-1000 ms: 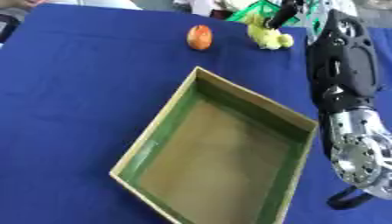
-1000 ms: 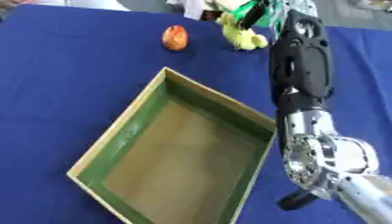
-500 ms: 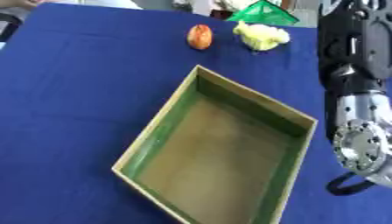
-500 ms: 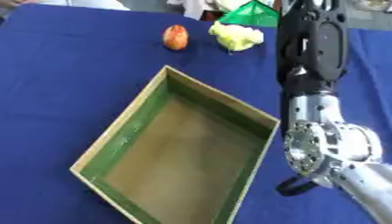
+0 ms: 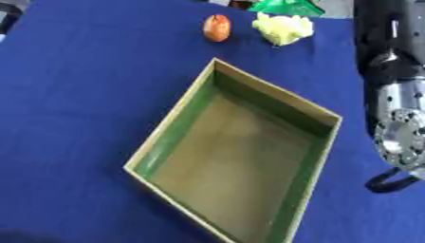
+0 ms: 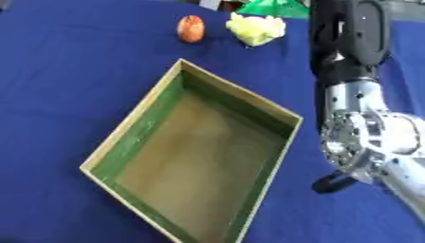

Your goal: Pick up objects on the table and place them in the box.

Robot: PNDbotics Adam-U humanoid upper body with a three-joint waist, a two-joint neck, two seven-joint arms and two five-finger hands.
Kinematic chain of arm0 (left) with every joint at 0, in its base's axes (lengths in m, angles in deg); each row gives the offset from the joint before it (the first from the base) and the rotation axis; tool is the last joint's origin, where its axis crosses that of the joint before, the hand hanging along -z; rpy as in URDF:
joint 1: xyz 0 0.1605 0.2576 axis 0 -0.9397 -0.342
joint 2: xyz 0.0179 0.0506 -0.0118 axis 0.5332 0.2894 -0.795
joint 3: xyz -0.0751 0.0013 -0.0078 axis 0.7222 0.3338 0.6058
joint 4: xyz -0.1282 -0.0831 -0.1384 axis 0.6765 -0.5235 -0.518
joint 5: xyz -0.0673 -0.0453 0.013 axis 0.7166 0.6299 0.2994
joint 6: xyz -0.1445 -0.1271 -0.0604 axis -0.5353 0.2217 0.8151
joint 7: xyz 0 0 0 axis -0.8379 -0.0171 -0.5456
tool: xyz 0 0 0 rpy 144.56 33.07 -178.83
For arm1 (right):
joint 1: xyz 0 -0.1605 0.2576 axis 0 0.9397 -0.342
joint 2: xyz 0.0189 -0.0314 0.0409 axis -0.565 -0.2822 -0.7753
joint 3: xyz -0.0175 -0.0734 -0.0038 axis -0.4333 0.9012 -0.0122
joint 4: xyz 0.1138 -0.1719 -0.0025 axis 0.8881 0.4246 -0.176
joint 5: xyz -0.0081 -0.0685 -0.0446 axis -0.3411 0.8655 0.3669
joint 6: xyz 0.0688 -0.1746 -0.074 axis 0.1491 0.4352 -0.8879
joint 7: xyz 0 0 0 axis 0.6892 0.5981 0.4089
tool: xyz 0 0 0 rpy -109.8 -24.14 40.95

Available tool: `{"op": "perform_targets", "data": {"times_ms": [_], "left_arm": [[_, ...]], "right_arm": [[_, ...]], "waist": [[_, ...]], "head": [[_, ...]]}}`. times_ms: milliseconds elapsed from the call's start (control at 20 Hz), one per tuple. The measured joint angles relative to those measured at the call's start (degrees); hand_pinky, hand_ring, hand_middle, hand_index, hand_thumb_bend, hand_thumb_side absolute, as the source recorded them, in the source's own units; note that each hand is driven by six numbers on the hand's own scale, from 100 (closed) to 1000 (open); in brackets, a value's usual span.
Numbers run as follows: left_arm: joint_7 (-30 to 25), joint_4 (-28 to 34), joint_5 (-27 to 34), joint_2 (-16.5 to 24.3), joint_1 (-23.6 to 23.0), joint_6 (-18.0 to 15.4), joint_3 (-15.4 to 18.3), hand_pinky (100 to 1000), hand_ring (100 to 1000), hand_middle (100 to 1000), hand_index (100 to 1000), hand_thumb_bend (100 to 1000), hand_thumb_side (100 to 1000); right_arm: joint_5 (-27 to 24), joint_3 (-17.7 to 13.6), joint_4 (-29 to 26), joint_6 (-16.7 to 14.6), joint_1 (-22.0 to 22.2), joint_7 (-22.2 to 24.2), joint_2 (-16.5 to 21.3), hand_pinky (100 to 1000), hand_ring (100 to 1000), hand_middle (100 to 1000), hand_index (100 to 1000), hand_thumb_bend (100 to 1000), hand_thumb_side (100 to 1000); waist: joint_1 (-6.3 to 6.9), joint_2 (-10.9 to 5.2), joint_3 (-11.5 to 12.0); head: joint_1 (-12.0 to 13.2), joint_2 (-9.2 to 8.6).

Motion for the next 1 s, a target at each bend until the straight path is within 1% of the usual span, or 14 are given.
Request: {"op": "perform_targets", "data": {"times_ms": [150, 400, 550, 800, 1000], "left_arm": [[-0.02, 0.00, -0.01, 0.00, -0.46, 0.02, -0.01, 671, 765, 777, 827, 475, 810], [-0.02, 0.00, -0.01, 0.00, -0.72, 0.02, -0.01, 671, 765, 777, 827, 474, 811], [-0.03, 0.00, -0.01, 0.00, -0.85, 0.03, -0.01, 671, 766, 778, 827, 471, 812], [-0.12, 0.00, -0.01, 0.00, -0.95, 0.11, -0.02, 672, 766, 778, 827, 468, 814], [-0.28, 0.00, -0.01, 0.00, -0.95, 0.22, -0.03, 672, 766, 778, 828, 463, 816]], "right_arm": [[-3.08, 3.22, 5.80, -0.99, 0.02, -2.37, 1.53, 898, 980, 939, 1000, 199, 309], [-7.50, 7.53, 13.09, -2.07, 0.02, -6.16, 3.31, 899, 980, 940, 1000, 205, 310], [-9.30, 9.18, 15.61, -2.25, 0.00, -8.04, 3.88, 900, 981, 943, 999, 215, 312], [-12.56, 11.50, 19.73, -2.83, -0.01, -9.16, 5.03, 899, 981, 941, 997, 214, 316], [-15.21, 13.01, 21.75, -3.38, -0.08, -10.29, 5.64, 896, 982, 937, 996, 207, 317]], "waist": [[0.05, -0.39, -0.07], [0.03, -0.45, -0.27], [0.02, -0.47, -0.28], [-0.02, -0.62, -0.61], [-0.01, -0.62, -0.92]], "head": [[-0.36, 0.37], [-0.56, -0.28], [-0.58, -0.76], [-0.61, -2.71], [-0.61, -3.24]]}}
